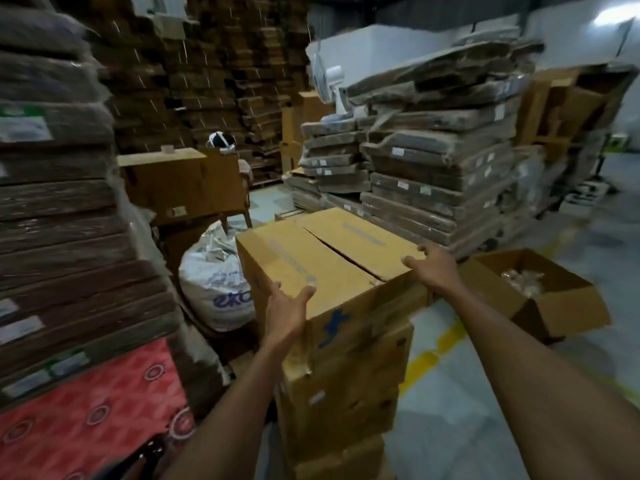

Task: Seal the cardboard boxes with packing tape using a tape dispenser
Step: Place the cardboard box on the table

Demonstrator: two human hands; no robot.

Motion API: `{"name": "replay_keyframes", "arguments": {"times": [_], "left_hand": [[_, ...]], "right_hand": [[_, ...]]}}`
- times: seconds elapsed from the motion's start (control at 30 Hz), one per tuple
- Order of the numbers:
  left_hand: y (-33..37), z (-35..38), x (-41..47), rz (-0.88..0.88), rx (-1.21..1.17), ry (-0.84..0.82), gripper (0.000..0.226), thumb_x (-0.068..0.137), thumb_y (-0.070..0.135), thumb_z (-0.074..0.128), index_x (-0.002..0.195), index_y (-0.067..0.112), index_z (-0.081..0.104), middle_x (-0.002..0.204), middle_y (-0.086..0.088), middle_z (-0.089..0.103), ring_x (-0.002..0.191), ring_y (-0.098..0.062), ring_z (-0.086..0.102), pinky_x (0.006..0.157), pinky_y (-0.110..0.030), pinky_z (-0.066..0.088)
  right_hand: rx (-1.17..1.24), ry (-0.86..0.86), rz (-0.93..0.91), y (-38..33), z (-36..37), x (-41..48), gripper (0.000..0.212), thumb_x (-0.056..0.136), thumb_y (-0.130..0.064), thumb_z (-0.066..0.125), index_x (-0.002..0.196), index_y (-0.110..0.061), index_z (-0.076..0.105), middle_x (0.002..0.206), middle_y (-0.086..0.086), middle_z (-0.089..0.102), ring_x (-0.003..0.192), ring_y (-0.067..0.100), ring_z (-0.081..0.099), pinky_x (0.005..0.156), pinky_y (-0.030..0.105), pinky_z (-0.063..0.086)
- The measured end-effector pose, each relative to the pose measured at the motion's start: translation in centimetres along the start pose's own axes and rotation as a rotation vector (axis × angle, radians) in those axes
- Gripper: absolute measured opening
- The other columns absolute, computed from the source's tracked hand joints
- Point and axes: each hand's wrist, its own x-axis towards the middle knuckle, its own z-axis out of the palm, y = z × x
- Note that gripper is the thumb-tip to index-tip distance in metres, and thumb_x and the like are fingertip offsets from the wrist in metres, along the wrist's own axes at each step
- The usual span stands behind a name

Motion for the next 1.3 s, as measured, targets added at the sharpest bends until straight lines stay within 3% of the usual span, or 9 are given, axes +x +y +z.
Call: {"name": "replay_keyframes", "arguments": {"times": [0.07, 0.17, 0.27, 0.47, 0.67, 0.83, 1.0, 1.17, 1.3], "left_hand": [[-0.2, 2.0, 1.0, -0.039, -0.033, 0.068, 0.098, 0.089, 0.058, 0.065, 0.160, 0.023, 0.007, 0.165, -0.006, 0.021, 0.147, -0.034, 0.029, 0.116, -0.052, 0.031], [-1.2, 4.1, 2.3, -0.070, -0.139, 0.170, 0.106, 0.079, 0.064, 0.070, 0.158, 0.028, 0.010, 0.160, -0.006, 0.033, 0.141, -0.034, 0.039, 0.112, -0.056, 0.036], [-1.7, 5.5, 3.0, -0.126, -0.150, 0.277, 0.110, 0.070, 0.065, 0.073, 0.156, 0.025, 0.017, 0.154, -0.007, 0.043, 0.136, -0.035, 0.044, 0.110, -0.054, 0.038], [-1.8, 5.9, 2.8, -0.123, -0.119, 0.373, 0.085, 0.076, 0.038, 0.084, 0.146, 0.018, 0.040, 0.132, -0.005, 0.061, 0.120, -0.030, 0.057, 0.100, -0.042, 0.048], [-0.7, 3.2, 2.2, -0.070, -0.143, 0.367, 0.062, 0.068, 0.032, 0.091, 0.121, 0.021, 0.061, 0.106, 0.002, 0.071, 0.096, -0.021, 0.066, 0.088, -0.038, 0.054], [0.1, -0.3, 1.0, 0.014, -0.154, 0.335, 0.056, 0.066, 0.030, 0.092, 0.112, 0.027, 0.059, 0.100, 0.006, 0.070, 0.095, -0.021, 0.068, 0.092, -0.047, 0.057], [1.7, -5.9, -2.0, 0.123, -0.182, 0.371, 0.060, 0.071, 0.021, 0.088, 0.123, 0.019, 0.058, 0.107, 0.001, 0.069, 0.098, -0.022, 0.068, 0.086, -0.041, 0.057], [1.4, -15.7, -6.9, 0.165, -0.199, 0.482, 0.060, 0.072, 0.017, 0.086, 0.125, 0.017, 0.059, 0.109, -0.002, 0.070, 0.099, -0.023, 0.067, 0.086, -0.040, 0.056], [-1.4, -24.8, -13.1, 0.145, -0.179, 0.586, 0.061, 0.067, 0.022, 0.087, 0.121, 0.020, 0.060, 0.107, 0.000, 0.071, 0.095, -0.021, 0.069, 0.085, -0.043, 0.058]], "right_hand": [[0.017, -0.016, 0.067, 1.7, -0.6, 2.0, 0.071, 0.091, -0.048, 0.066, 0.146, -0.010, 0.044, 0.150, 0.017, 0.045, 0.134, 0.039, 0.044, 0.105, 0.050, 0.043], [0.070, -0.086, 0.168, 4.3, -0.7, 4.9, 0.084, 0.091, -0.053, 0.064, 0.155, -0.012, 0.029, 0.160, 0.015, 0.032, 0.142, 0.040, 0.035, 0.111, 0.054, 0.038], [0.150, -0.101, 0.235, 5.8, -0.4, 7.1, 0.084, 0.091, -0.055, 0.063, 0.155, -0.013, 0.029, 0.157, 0.015, 0.037, 0.138, 0.041, 0.041, 0.108, 0.056, 0.043], [0.256, -0.123, 0.269, 6.6, 1.0, 8.7, 0.073, 0.093, -0.047, 0.064, 0.150, -0.008, 0.039, 0.152, 0.018, 0.043, 0.133, 0.038, 0.045, 0.104, 0.048, 0.042], [0.346, -0.058, 0.256, 4.7, 1.7, 7.6, 0.064, 0.090, -0.044, 0.068, 0.142, -0.016, 0.043, 0.143, 0.015, 0.050, 0.127, 0.036, 0.050, 0.102, 0.053, 0.046], [0.386, -0.030, 0.218, 3.3, 1.7, 5.4, 0.060, 0.086, -0.049, 0.069, 0.133, -0.017, 0.049, 0.129, 0.014, 0.057, 0.115, 0.035, 0.055, 0.097, 0.055, 0.050], [0.461, -0.008, 0.093, -1.7, 1.5, 2.0, 0.045, 0.085, -0.049, 0.069, 0.114, -0.018, 0.054, 0.109, 0.008, 0.063, 0.103, 0.031, 0.061, 0.085, 0.048, 0.053], [0.577, -0.073, -0.004, -9.1, 4.6, -4.3, 0.055, 0.067, -0.063, 0.069, 0.104, -0.025, 0.053, 0.103, 0.002, 0.064, 0.097, 0.029, 0.064, 0.083, 0.058, 0.057], [0.606, -0.143, -0.069, -15.1, 9.3, -12.2, 0.048, 0.076, -0.054, 0.074, 0.104, -0.021, 0.053, 0.103, 0.003, 0.064, 0.098, 0.030, 0.063, 0.085, 0.055, 0.056]]}}
